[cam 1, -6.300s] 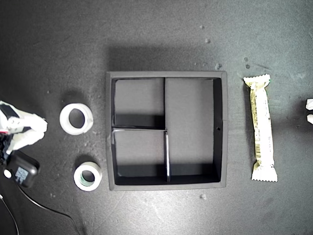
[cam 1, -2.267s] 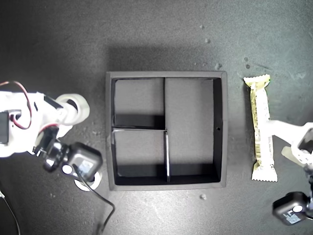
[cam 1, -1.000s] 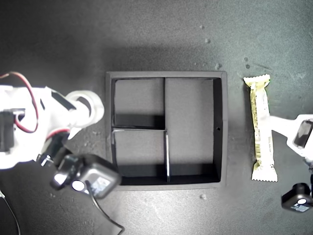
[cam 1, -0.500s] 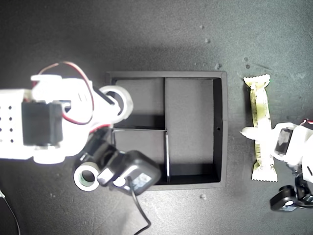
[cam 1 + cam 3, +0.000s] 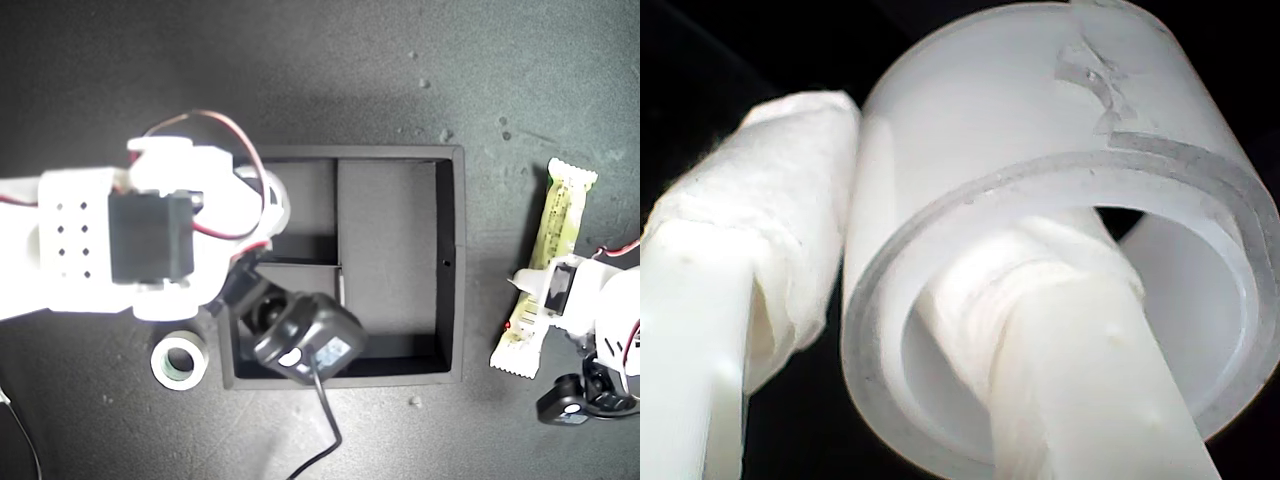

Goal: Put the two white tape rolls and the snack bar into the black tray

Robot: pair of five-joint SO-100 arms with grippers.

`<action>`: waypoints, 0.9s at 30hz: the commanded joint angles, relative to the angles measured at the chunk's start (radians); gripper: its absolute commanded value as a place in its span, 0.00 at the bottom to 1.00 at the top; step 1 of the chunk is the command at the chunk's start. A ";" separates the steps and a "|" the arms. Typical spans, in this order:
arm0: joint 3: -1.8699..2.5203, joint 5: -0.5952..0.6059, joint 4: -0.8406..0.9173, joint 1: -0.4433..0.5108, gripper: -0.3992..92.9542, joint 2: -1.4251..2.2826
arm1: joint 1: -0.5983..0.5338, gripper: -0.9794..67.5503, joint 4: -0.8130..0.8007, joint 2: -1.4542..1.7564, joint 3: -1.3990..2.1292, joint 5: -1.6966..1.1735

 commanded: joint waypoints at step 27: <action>-0.439 -0.046 0.189 -0.012 0.00 -0.230 | -0.023 0.04 0.072 -0.403 -1.129 -0.385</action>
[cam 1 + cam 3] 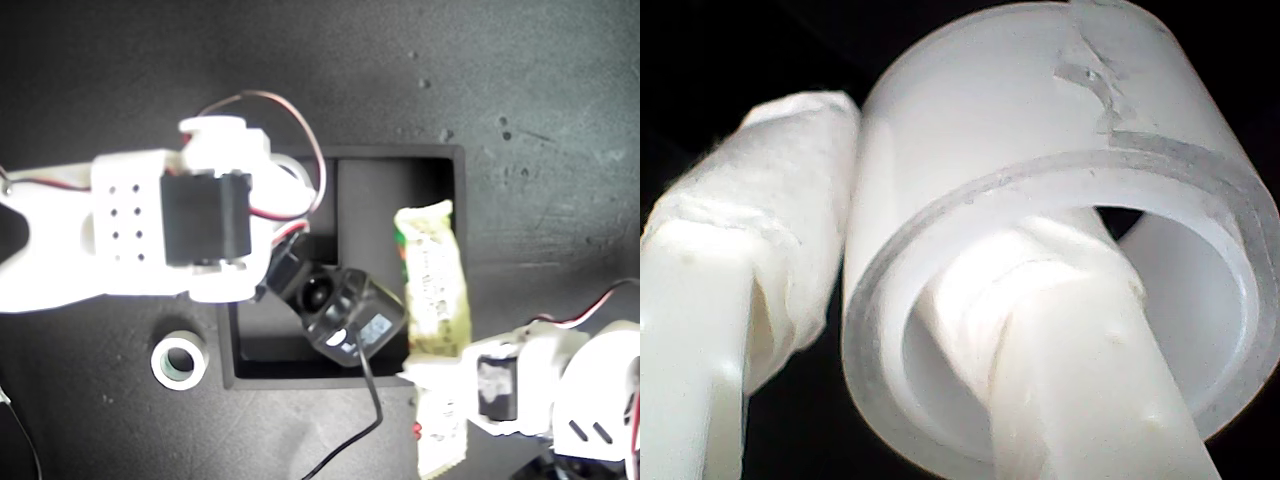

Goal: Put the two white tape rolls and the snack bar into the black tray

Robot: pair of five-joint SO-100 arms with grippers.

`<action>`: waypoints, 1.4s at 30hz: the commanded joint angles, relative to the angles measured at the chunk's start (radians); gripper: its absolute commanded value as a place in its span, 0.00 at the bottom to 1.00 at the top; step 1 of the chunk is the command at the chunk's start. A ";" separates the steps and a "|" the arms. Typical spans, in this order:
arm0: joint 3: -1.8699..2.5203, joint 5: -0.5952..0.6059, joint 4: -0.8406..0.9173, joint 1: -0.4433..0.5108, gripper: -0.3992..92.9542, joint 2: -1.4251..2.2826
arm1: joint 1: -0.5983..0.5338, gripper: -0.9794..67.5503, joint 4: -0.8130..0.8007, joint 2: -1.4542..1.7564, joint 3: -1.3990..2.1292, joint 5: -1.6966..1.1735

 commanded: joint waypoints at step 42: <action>0.089 -0.120 0.018 0.137 0.16 0.210 | 0.002 0.32 0.594 -0.146 -0.379 0.020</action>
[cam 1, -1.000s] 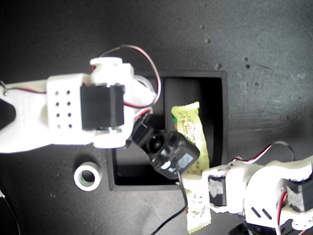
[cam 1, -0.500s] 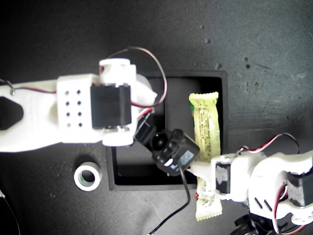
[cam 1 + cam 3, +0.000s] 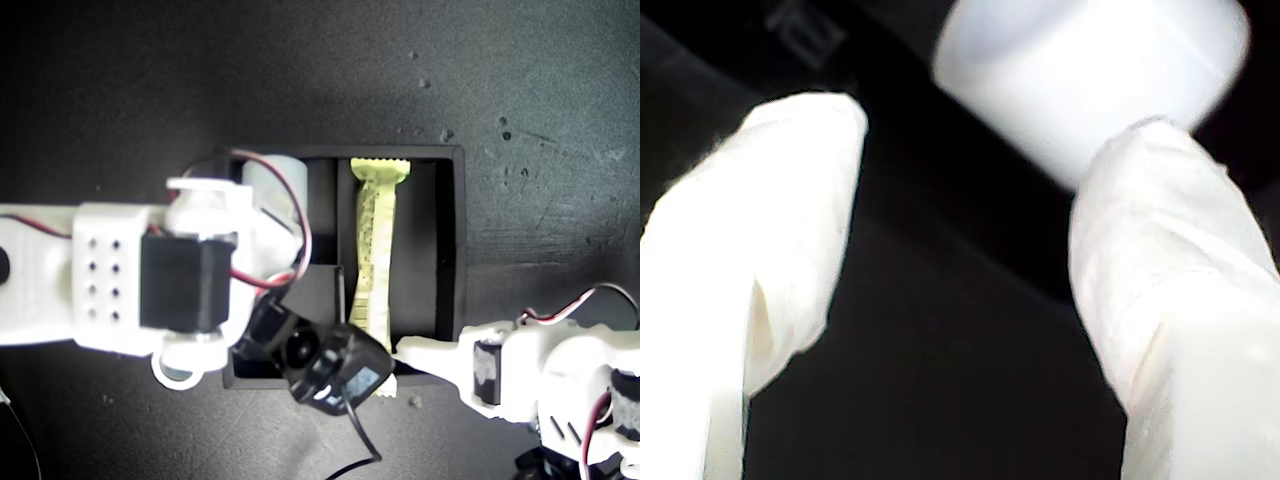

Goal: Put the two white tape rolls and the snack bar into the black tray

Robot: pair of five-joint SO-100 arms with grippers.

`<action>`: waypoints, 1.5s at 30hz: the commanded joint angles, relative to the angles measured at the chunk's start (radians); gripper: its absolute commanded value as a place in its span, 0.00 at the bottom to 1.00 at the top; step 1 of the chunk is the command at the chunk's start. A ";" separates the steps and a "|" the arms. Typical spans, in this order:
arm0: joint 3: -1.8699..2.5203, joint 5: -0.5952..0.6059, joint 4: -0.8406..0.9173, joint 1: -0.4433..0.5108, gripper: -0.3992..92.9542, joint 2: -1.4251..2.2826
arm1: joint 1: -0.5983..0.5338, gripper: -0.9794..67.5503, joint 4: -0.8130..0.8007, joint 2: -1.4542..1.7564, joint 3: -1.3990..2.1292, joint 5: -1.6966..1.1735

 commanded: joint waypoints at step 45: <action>1.220 -0.606 -0.859 0.511 0.14 0.555 | 0.337 0.01 -0.060 1.379 1.183 0.927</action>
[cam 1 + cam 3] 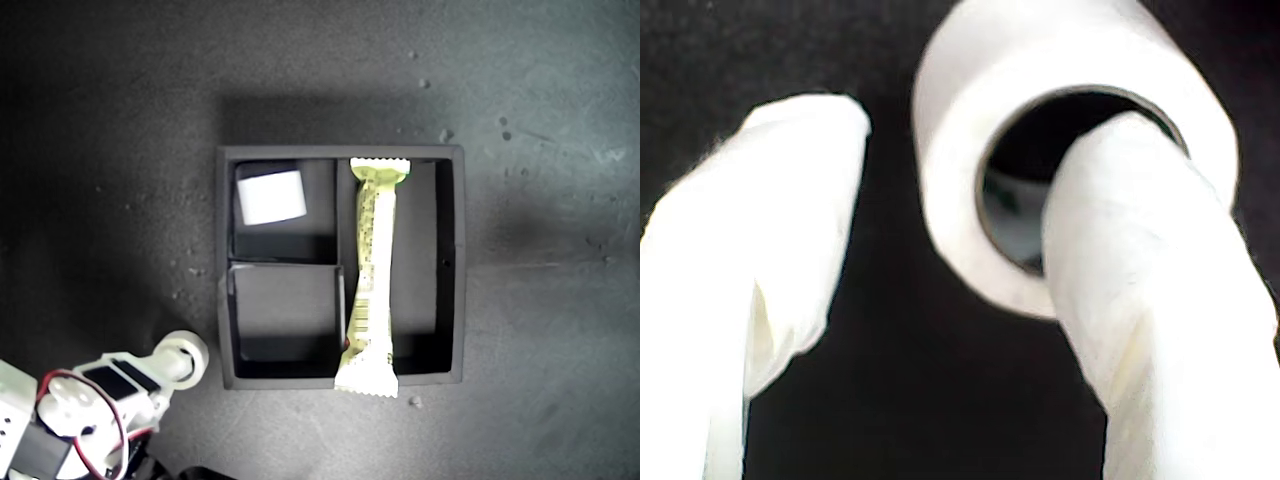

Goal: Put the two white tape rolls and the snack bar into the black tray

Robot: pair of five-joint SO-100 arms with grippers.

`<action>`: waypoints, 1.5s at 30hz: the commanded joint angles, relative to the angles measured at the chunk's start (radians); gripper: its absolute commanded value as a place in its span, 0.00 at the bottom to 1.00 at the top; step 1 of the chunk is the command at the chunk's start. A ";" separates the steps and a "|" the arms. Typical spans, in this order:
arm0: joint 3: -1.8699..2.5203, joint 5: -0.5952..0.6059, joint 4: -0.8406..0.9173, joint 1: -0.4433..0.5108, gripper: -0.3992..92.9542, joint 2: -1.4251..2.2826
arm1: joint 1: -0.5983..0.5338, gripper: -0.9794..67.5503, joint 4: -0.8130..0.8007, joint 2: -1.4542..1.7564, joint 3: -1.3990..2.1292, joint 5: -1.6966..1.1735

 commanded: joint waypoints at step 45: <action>-1.493 0.339 0.841 -0.268 0.01 -0.741 | -0.163 0.01 -0.541 0.528 1.037 0.258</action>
